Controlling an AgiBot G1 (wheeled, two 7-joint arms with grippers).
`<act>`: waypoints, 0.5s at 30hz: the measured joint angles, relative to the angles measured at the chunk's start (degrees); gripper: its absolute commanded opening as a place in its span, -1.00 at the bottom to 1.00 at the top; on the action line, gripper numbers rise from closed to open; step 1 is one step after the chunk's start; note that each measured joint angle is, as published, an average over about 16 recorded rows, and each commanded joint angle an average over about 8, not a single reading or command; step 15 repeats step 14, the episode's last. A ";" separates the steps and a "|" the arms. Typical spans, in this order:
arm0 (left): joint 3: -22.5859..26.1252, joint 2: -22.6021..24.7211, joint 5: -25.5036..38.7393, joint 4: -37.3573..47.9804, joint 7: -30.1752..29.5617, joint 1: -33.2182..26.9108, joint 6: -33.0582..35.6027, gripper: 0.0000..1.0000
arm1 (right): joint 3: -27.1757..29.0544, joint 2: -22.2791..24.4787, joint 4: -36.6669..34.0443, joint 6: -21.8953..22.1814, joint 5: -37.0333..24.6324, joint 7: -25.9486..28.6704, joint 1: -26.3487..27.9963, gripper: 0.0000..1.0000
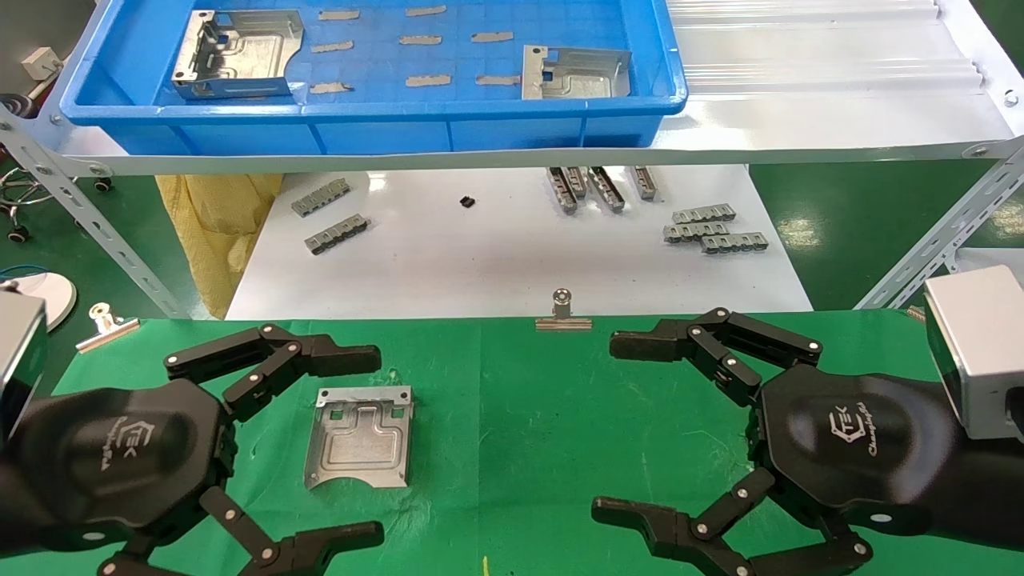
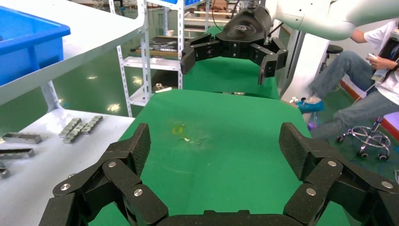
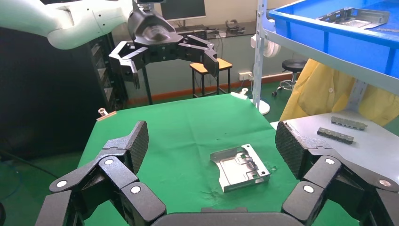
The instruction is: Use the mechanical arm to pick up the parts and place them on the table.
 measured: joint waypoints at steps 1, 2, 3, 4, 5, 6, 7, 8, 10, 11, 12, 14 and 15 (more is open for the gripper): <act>0.02 0.01 0.02 0.04 0.01 -0.03 0.00 1.00 | 0.00 0.00 0.00 0.00 0.00 0.00 0.00 1.00; 0.04 0.02 0.04 0.08 0.03 -0.05 0.01 1.00 | 0.00 0.00 0.00 0.00 0.00 0.00 0.00 1.00; 0.05 0.03 0.06 0.12 0.04 -0.07 0.01 1.00 | 0.00 0.00 0.00 0.00 0.00 0.00 0.00 1.00; 0.07 0.04 0.07 0.15 0.05 -0.09 0.02 1.00 | 0.00 0.00 0.00 0.00 0.00 0.00 0.00 1.00; 0.08 0.05 0.09 0.18 0.06 -0.11 0.02 1.00 | 0.00 0.00 0.00 0.00 0.00 0.00 0.00 1.00; 0.09 0.06 0.10 0.20 0.07 -0.13 0.02 1.00 | 0.00 0.00 0.00 0.00 0.00 0.00 0.00 1.00; 0.10 0.07 0.12 0.23 0.08 -0.14 0.03 1.00 | 0.00 0.00 0.00 0.00 0.00 0.00 0.00 1.00; 0.10 0.07 0.13 0.25 0.09 -0.15 0.03 1.00 | 0.00 0.00 0.00 0.00 0.00 0.00 0.00 1.00; 0.12 0.08 0.14 0.27 0.10 -0.16 0.03 1.00 | 0.00 0.00 0.00 0.00 0.00 0.00 0.00 1.00; 0.12 0.08 0.15 0.29 0.10 -0.17 0.04 1.00 | 0.00 0.00 0.00 0.00 0.00 0.00 0.00 1.00; 0.13 0.08 0.15 0.30 0.11 -0.18 0.04 1.00 | 0.00 0.00 0.00 0.00 0.00 0.00 0.00 1.00; 0.13 0.09 0.16 0.32 0.12 -0.19 0.04 1.00 | 0.00 0.00 0.00 0.00 0.00 0.00 0.00 1.00; 0.13 0.09 0.16 0.32 0.12 -0.19 0.04 1.00 | 0.00 0.00 0.00 0.00 0.00 0.00 0.00 1.00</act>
